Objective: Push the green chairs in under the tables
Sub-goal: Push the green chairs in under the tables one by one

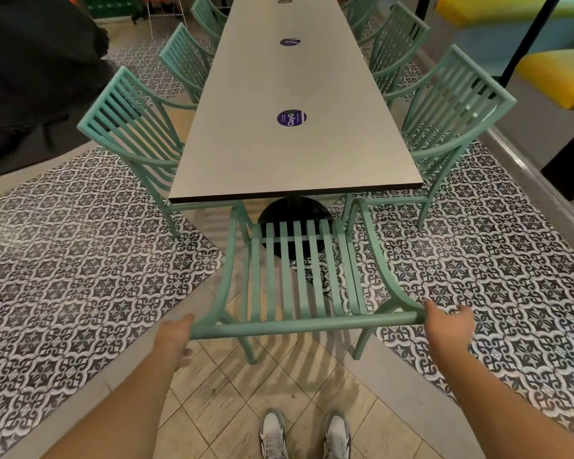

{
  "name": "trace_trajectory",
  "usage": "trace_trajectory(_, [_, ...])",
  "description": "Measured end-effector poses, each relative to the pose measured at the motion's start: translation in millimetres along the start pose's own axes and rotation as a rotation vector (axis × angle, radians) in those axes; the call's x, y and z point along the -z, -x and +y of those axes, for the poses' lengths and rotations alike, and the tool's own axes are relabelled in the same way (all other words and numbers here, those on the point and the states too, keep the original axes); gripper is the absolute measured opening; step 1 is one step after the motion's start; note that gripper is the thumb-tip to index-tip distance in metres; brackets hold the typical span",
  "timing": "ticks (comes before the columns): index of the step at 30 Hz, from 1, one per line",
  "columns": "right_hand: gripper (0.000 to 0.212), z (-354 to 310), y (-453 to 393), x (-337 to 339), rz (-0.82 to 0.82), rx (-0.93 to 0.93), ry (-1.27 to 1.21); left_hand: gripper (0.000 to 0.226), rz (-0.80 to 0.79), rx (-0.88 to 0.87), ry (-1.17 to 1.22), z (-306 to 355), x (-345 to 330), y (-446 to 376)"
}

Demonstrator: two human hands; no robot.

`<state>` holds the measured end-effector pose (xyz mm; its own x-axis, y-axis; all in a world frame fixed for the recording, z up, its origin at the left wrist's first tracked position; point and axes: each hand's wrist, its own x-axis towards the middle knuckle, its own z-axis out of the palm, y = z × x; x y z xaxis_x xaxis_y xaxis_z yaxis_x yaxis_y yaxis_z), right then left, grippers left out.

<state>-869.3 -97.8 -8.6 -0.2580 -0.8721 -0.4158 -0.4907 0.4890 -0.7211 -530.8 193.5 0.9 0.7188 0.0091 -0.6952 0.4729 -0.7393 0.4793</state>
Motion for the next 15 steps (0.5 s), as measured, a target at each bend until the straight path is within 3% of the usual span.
trace_trajectory(2, [0.064,3,-2,-1,-0.163,-0.364,-0.325,0.037,-0.225,0.164,0.381,-5,-3,7])
trace_trajectory(3, [0.053,5,-3,-4,-0.248,-0.426,-0.410,0.033,-0.265,0.173,0.477,-6,-7,10])
trace_trajectory(6, [0.037,5,-5,-13,-0.293,-0.404,-0.499,0.033,-0.251,0.144,0.624,-6,-17,11])
trace_trajectory(15, [0.036,6,-7,-16,-0.231,-0.378,-0.384,0.035,-0.216,0.141,0.646,-7,-19,13])
